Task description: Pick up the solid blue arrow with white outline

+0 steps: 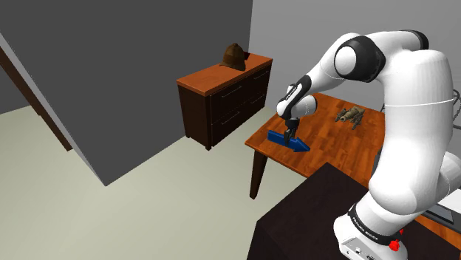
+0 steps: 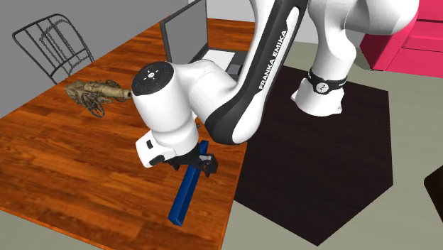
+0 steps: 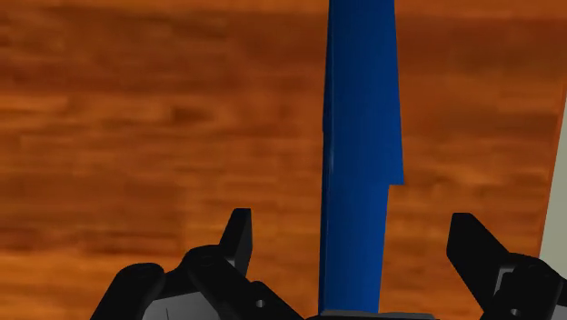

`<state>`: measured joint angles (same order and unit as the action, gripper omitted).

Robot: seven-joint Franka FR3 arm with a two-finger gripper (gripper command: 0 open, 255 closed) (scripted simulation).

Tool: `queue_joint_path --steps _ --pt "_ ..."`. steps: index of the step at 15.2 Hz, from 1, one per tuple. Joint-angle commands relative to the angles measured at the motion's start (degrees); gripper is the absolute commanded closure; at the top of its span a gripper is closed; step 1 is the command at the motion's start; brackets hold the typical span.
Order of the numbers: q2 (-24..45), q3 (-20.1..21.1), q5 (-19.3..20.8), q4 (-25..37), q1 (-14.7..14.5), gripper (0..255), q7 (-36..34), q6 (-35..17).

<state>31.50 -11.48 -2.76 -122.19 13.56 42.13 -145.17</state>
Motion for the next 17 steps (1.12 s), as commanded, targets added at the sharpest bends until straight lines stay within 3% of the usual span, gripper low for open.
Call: queue_joint_path --steps 1,2,11,17 --pt "0.42 0.09 -0.09 0.04 0.07 0 0.04 -0.41" --pt "0.31 0.07 -0.08 -0.07 0.04 255 0.03 -0.43" --pt "0.42 0.09 -0.09 0.04 0.07 255 0.04 -0.41" --pt "-3.85 -0.73 0.82 -0.87 -0.57 255 -0.34 2.91"
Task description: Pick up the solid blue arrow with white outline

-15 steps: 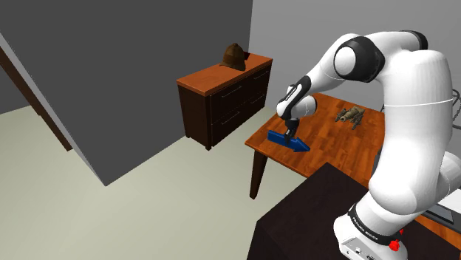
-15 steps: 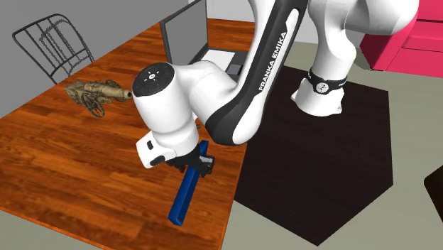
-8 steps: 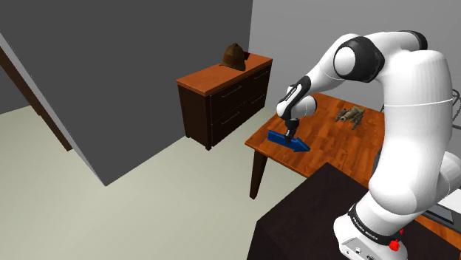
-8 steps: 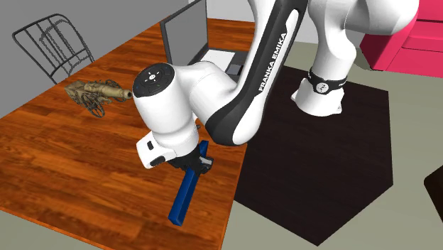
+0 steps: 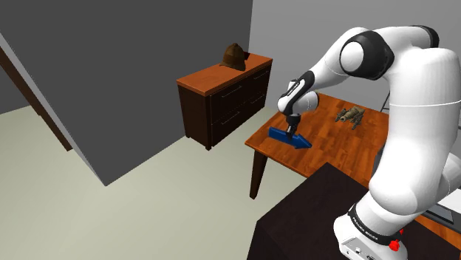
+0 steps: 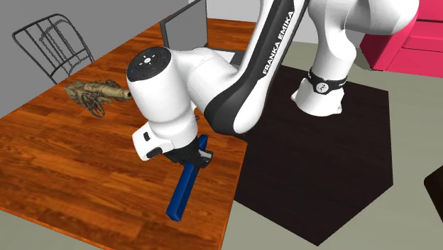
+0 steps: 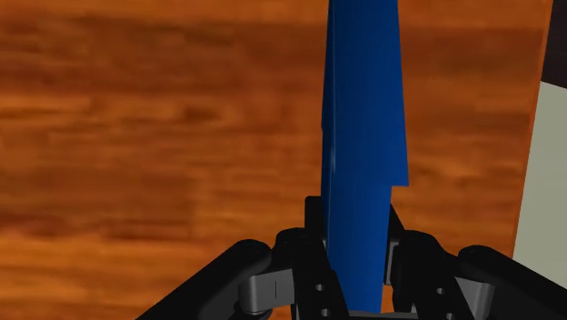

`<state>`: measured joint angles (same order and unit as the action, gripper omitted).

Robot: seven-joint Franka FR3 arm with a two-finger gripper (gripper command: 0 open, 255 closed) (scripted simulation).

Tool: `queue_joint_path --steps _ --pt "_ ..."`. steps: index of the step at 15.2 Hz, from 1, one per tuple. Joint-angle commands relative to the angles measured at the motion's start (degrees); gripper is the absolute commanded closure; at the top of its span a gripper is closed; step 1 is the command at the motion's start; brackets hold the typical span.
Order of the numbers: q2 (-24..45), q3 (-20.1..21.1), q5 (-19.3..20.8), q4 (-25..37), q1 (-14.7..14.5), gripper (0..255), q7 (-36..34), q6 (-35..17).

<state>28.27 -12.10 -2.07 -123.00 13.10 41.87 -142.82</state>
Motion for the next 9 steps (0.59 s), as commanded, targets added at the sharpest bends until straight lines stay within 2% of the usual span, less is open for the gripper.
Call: queue_joint_path --steps 1,9 --pt "-1.32 -0.24 0.3 -0.17 -0.21 255 -0.15 1.14" --pt "-6.64 -1.14 1.62 -0.59 -0.92 255 -0.72 5.97"
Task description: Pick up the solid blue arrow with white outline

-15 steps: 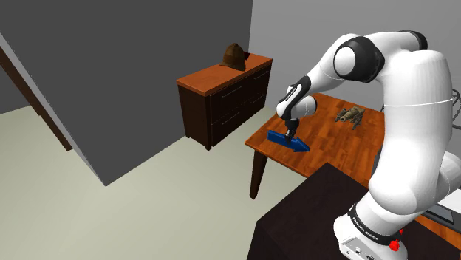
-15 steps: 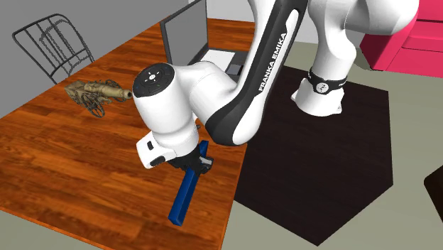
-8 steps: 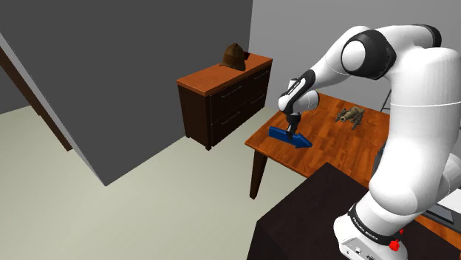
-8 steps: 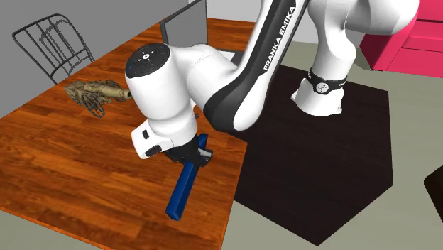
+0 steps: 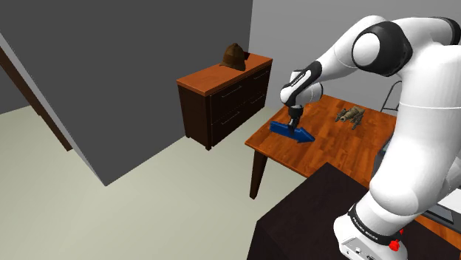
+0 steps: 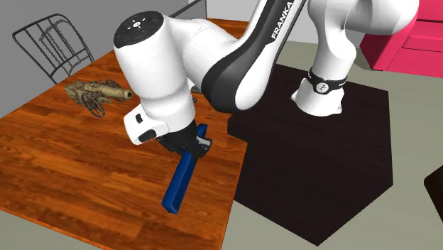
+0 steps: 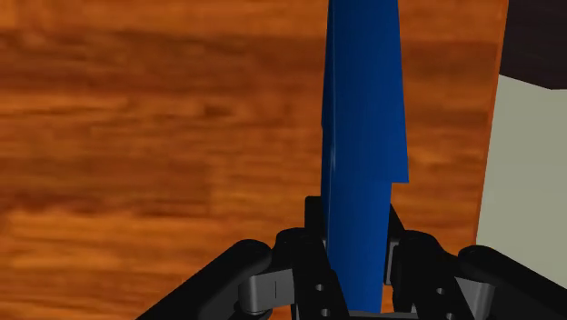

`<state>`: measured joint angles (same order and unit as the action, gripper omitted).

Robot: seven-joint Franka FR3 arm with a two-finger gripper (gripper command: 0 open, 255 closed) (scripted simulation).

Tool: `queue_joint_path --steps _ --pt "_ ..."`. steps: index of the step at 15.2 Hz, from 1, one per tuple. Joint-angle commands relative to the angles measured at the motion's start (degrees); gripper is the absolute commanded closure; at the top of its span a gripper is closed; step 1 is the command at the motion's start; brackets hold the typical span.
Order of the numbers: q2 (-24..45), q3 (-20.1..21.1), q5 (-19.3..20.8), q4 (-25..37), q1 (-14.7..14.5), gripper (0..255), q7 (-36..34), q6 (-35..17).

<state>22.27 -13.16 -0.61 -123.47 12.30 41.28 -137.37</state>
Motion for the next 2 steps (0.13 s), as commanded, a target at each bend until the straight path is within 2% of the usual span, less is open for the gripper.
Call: queue_joint_path --steps 1,2 --pt "-0.74 -0.1 0.19 -0.12 -0.13 255 -0.13 0.61" --pt "-0.74 -0.1 0.19 -0.11 -0.13 255 -0.13 0.62"
